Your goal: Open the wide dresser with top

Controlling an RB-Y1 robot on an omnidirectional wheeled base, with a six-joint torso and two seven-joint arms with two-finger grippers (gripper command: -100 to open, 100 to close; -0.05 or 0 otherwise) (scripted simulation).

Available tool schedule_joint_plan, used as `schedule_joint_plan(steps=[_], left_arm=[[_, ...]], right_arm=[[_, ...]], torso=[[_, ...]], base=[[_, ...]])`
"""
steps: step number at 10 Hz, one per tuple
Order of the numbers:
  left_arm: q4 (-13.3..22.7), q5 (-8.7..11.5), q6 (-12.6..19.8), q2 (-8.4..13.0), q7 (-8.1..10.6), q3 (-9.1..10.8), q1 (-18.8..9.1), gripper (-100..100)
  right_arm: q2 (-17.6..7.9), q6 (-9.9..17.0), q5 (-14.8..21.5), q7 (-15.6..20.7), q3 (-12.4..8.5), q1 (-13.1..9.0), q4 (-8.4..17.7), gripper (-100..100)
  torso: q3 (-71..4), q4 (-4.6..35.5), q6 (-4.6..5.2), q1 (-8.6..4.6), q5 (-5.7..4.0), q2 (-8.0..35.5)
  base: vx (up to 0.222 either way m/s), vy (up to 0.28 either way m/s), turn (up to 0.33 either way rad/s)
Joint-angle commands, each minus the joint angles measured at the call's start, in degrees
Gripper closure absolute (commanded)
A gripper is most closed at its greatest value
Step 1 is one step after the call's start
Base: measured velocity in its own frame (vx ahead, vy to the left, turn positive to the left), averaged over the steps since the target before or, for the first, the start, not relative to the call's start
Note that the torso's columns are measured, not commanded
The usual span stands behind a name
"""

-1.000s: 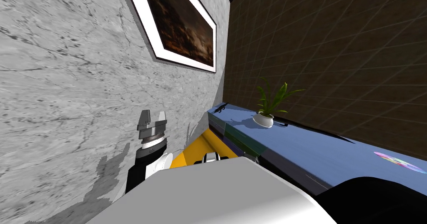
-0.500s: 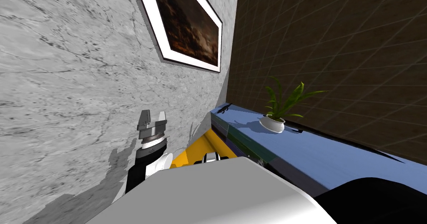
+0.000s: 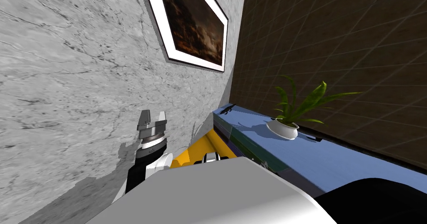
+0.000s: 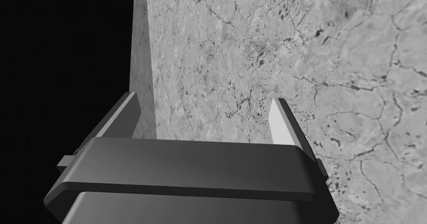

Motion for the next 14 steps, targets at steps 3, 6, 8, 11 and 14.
schedule_joint_plan(steps=[3, 6, 8, 11, 14], left_arm=[[0.0, 0.0, 0.0, 0.0, 0.0, 0.0, 0.0, 0], [0.0, 0.0, 0.0, 0.0, 0.0, 0.0, 0.0, 0], [0.0, 0.0, 0.0, 0.0, 0.0, 0.0, 0.0, 0], [0.0, 0.0, 0.0, 0.0, 0.0, 0.0, 0.0, 0], [0.0, 0.0, 0.0, 0.0, 0.0, 0.0, 0.0, 0]], right_arm=[[0.07, 7.09, 5.64, 1.66, 1.2, -2.0, 7.02, -100], [0.11, 11.33, 8.35, 2.63, 1.8, -2.98, 10.66, -100], [0.16, 14.35, 10.4, 3.43, 2.27, -3.78, 13.32, -100], [0.3, 17.41, 12.56, 4.35, 2.77, -4.69, 16.17, -100], [0.2, 16.79, 12.14, 4.27, 2.66, -4.45, 15.44, 100]], torso=[[-0.03, -0.01, -0.04, 0.0, 0.0, -0.06], [0.0, 0.0, -0.03, 0.04, 0.01, -0.01], [-0.03, -0.01, -0.03, -0.02, -0.01, -0.07], [0.03, 0.02, -0.02, 0.05, 0.01, 0.05], [0.03, 0.01, -0.02, 0.07, 0.01, 0.03]], base=[[0.049, -0.011, 0.174], [0.048, -0.01, 0.109], [0.068, -0.03, 0.176], [0.037, -0.024, 0.115], [0.005, -0.004, 0.007]])
